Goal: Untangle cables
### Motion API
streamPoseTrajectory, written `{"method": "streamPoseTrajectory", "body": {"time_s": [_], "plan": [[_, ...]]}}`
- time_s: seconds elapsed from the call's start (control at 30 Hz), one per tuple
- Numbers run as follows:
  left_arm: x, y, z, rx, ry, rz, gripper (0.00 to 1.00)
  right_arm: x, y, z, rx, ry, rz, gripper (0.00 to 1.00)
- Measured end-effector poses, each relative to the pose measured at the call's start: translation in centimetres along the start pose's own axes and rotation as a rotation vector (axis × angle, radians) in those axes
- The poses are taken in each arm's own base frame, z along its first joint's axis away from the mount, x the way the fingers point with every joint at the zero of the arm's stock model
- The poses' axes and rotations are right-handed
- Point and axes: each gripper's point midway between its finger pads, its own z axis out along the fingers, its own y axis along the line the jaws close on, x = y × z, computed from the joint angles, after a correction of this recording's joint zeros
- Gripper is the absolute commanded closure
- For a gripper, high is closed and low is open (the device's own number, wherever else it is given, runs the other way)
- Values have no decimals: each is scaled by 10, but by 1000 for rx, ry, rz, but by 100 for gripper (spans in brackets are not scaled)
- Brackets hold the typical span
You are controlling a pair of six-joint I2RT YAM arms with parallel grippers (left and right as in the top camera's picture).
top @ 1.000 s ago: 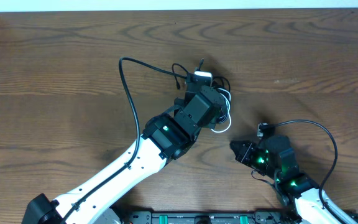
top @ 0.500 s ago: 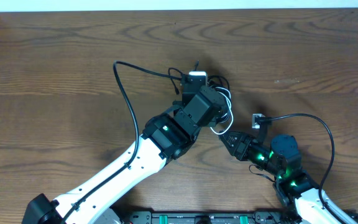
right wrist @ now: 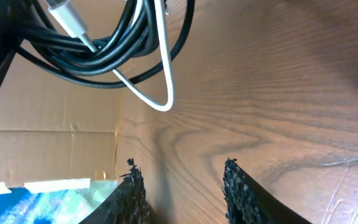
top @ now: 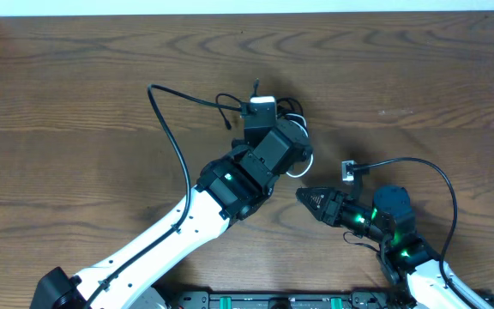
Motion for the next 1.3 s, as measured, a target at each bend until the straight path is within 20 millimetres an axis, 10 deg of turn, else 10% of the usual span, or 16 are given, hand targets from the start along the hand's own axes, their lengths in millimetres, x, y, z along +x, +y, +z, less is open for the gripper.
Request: {"method": "streamPoseTrajectory", "body": {"time_s": [0.4, 0.6, 1.3], "plan": [[13, -8, -1, 52, 71, -14, 92, -21, -6, -1, 32, -121, 206, 66], [21, -17, -2, 103, 120, -47, 92, -24, -12, -2, 56, -148, 245, 99], [16, -42, -5, 215, 127, -181, 91, -14, -64, -11, 306, -156, 183, 99]]}}
